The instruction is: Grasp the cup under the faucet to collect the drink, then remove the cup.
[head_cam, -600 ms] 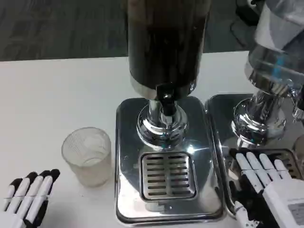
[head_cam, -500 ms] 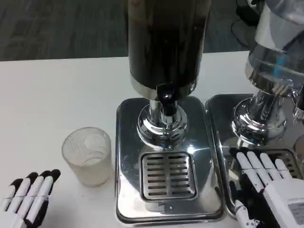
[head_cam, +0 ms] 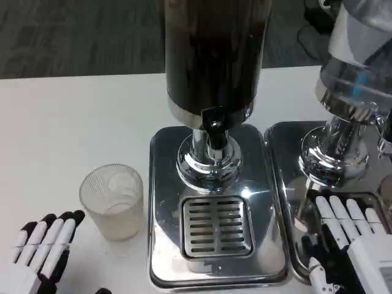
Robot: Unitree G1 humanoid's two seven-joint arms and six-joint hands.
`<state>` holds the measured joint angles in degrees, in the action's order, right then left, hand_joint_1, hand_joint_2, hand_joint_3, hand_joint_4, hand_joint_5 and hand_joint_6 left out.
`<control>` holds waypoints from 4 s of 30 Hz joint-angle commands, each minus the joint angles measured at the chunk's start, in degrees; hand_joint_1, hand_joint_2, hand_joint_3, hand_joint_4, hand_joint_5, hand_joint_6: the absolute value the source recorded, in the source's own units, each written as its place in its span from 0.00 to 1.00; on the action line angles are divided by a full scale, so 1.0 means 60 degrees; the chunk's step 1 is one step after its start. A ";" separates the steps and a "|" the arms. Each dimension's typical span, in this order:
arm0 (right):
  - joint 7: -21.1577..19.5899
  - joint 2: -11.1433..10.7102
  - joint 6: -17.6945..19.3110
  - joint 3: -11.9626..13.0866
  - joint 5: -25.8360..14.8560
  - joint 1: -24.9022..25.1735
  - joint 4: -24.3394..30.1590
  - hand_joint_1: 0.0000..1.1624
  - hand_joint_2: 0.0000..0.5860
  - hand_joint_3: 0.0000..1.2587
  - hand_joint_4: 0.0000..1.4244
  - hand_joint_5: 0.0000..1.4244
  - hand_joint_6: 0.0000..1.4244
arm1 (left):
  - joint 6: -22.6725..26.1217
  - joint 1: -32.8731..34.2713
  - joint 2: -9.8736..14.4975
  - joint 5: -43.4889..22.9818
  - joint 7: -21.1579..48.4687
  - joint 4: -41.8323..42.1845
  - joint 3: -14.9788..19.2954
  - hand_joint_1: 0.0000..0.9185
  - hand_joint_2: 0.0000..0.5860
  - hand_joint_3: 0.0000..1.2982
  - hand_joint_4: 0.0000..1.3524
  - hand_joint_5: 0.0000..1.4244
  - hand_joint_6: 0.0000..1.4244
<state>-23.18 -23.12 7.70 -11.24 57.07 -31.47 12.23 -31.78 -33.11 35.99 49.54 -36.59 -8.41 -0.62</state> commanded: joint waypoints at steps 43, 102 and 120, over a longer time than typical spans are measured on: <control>-0.1475 0.1661 -0.1880 -0.2115 0.0808 0.1624 -0.1868 0.00 1.00 0.00 0.00 0.00 0.00 | -0.2803 0.5503 -0.0507 -0.3421 0.2253 -0.6751 -0.0684 0.00 0.00 0.00 0.00 0.00 0.00; -0.1161 0.1483 -0.2106 -0.2148 0.0498 0.1483 -0.1430 0.00 0.94 0.06 0.00 0.00 0.00 | -0.3890 0.7331 -0.1814 -0.2822 -0.0021 -0.8810 -0.1843 0.59 0.22 0.19 0.25 0.40 0.35; -0.1063 0.1339 -0.2048 -0.2097 0.0456 0.1546 -0.1378 0.00 0.94 0.07 0.00 0.00 0.00 | -0.3876 0.7311 -0.1841 -0.2339 -0.1640 -0.8701 -0.2027 0.59 0.25 0.26 0.32 0.47 0.43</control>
<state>-29.78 -14.51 -4.76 -24.19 60.47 -22.55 3.04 -54.19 10.03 25.13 34.69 -43.81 -61.33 -12.54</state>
